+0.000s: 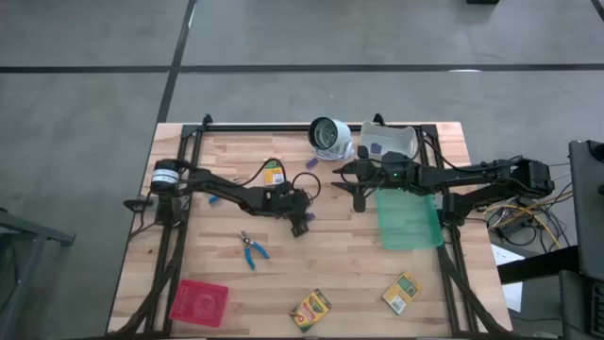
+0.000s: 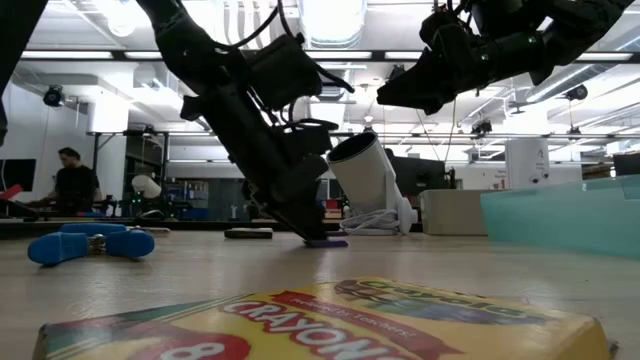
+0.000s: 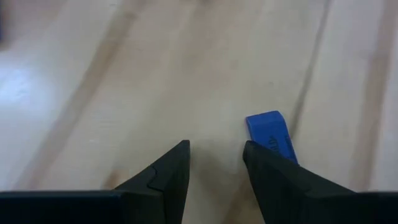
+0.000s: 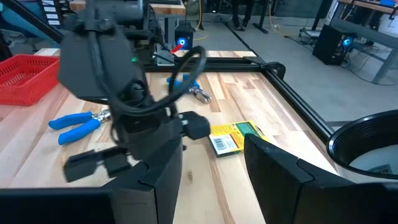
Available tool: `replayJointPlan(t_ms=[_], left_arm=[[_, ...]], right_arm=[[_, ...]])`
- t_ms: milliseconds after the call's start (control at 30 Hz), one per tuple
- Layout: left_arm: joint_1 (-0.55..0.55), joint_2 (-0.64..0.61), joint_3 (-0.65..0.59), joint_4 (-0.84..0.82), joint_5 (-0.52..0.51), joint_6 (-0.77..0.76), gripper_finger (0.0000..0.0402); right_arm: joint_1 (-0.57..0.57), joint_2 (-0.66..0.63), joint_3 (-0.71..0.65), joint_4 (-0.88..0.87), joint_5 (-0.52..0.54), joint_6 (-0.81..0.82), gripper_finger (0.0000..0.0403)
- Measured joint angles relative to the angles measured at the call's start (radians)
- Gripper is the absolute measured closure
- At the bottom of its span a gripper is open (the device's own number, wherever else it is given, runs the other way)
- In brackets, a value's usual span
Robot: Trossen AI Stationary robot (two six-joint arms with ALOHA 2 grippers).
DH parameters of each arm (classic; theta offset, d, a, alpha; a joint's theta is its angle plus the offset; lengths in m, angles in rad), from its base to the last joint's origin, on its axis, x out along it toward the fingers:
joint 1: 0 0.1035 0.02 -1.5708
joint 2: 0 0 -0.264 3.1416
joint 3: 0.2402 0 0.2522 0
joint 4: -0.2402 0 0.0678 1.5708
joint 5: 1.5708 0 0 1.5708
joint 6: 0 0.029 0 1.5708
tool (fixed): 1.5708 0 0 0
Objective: Pick & Place School Supplies
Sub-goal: Put the blue eraser into the gray bin
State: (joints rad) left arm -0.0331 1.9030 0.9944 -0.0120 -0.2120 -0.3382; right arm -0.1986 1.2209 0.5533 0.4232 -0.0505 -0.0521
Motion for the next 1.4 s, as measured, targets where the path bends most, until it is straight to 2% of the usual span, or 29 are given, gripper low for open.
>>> replayJointPlan(t_ms=[167,333,500,600,700,867,1400], left_arm=[[-0.017,0.001,0.003,0.023,0.021,0.002,0.0238],[-0.017,-0.018,0.033,-0.008,0.013,0.100,0.0239],[-0.019,-0.094,0.110,-0.232,-0.033,0.206,0.0238],[-0.021,-0.143,0.146,-0.402,-0.052,0.206,0.0238],[-0.039,-0.185,0.140,-0.461,-0.045,0.182,0.0239],[-0.076,-0.220,0.087,-0.420,0.060,0.149,0.0239],[-0.108,-0.189,-0.154,0.056,0.060,0.093,0.0239]], right_arm=[[0.000,0.000,0.000,0.000,0.000,0.000,0.0234],[0.000,0.000,0.000,0.000,0.000,0.000,0.0234],[0.000,0.000,0.000,-0.009,0.000,0.000,0.0234],[0.000,0.000,0.000,-0.023,0.000,0.000,0.0234],[0.000,0.000,0.000,-0.026,0.000,0.000,0.0234],[0.000,0.000,0.000,-0.027,0.000,0.000,0.0234],[0.000,0.000,0.000,-0.023,0.000,0.000,0.0234]])
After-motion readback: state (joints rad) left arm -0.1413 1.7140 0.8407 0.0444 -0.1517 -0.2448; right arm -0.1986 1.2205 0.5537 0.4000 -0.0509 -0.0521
